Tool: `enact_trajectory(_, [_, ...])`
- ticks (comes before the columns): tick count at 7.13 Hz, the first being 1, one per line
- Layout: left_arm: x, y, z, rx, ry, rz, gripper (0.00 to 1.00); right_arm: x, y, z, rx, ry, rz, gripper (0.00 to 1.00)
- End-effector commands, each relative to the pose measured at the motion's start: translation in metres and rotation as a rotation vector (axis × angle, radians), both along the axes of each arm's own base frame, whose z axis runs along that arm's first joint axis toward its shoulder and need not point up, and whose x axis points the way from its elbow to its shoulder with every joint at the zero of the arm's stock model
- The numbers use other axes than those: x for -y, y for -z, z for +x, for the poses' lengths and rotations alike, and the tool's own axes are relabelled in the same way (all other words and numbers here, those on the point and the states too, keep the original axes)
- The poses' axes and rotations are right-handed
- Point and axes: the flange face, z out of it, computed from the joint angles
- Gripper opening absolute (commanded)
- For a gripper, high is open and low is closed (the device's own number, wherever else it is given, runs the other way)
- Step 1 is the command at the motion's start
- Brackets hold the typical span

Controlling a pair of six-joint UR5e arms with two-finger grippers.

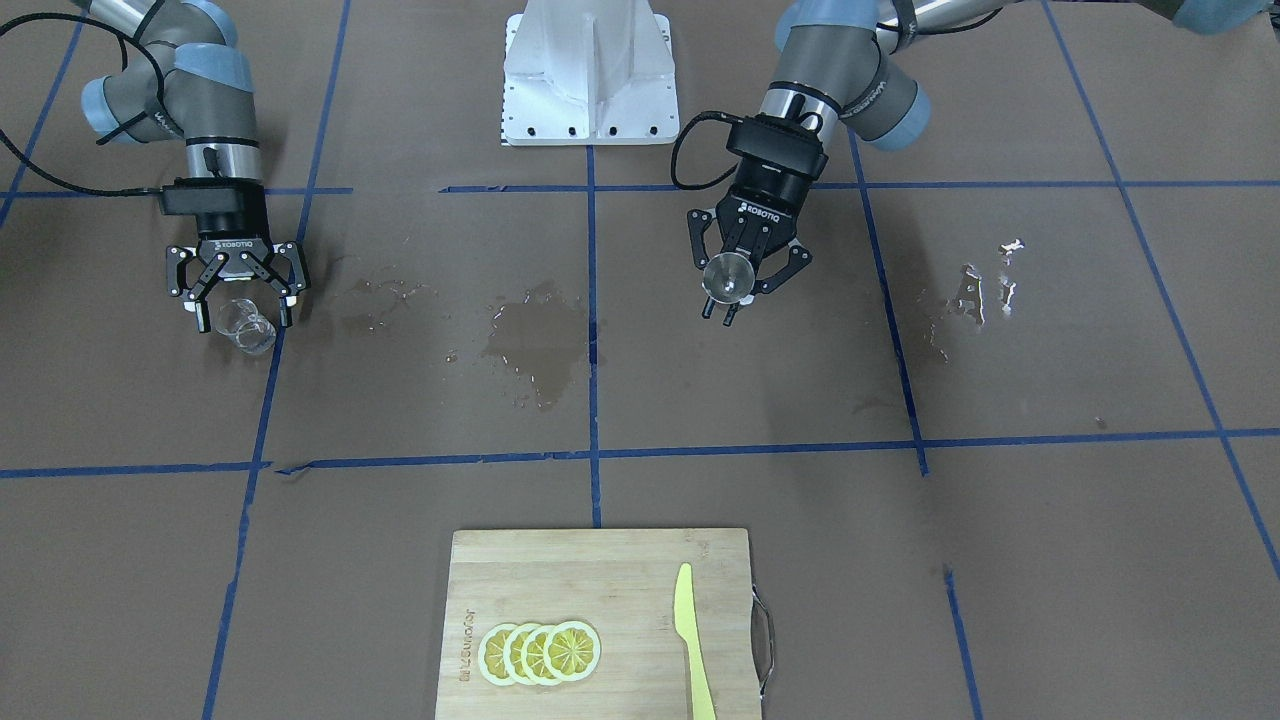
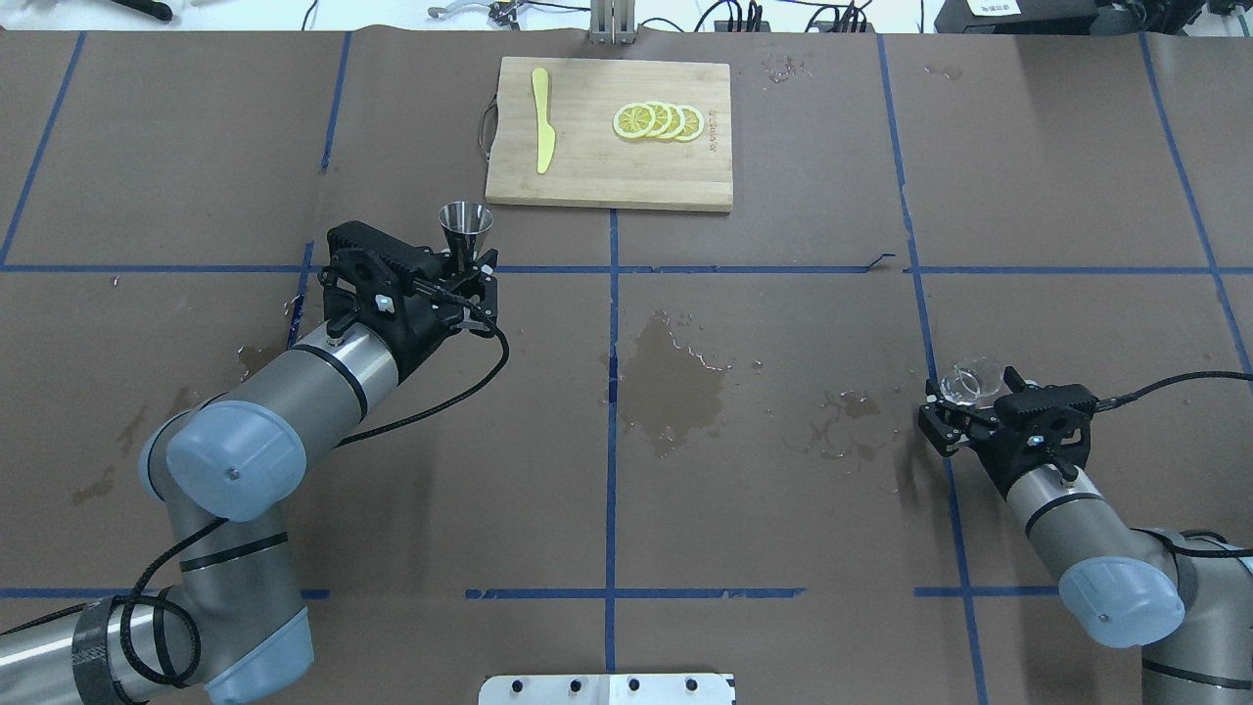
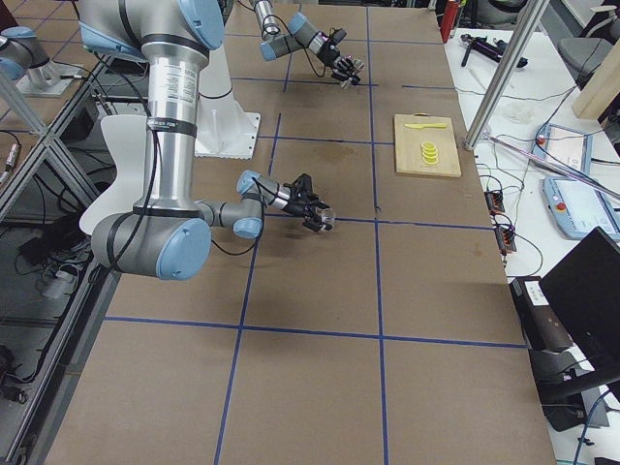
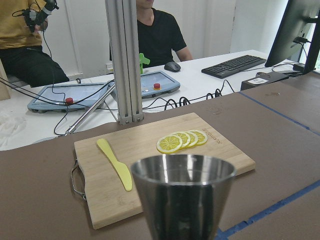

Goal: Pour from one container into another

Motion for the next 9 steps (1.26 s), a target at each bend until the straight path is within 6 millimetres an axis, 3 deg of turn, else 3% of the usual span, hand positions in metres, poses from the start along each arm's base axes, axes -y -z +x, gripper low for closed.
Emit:
enact_trajectory(1, [-0.0001, -0.0007, 0.0001, 0.002, 0.0, -0.001, 0.0, -0.0001, 0.0004, 0.0003, 0.007, 0.0, 0.002, 0.99])
enact_trajectory(4, [-0.0002, -0.0016, 0.0, 0.005, 0.0, 0.0, 0.0, -0.0009, -0.003, -0.003, 0.0, 0.006, -0.001, 0.96])
enact_trajectory(9, [0.0001, -0.0038, 0.0007, 0.008, 0.0, -0.003, 0.0, -0.001, -0.0047, -0.0032, -0.002, 0.008, -0.002, 0.7])
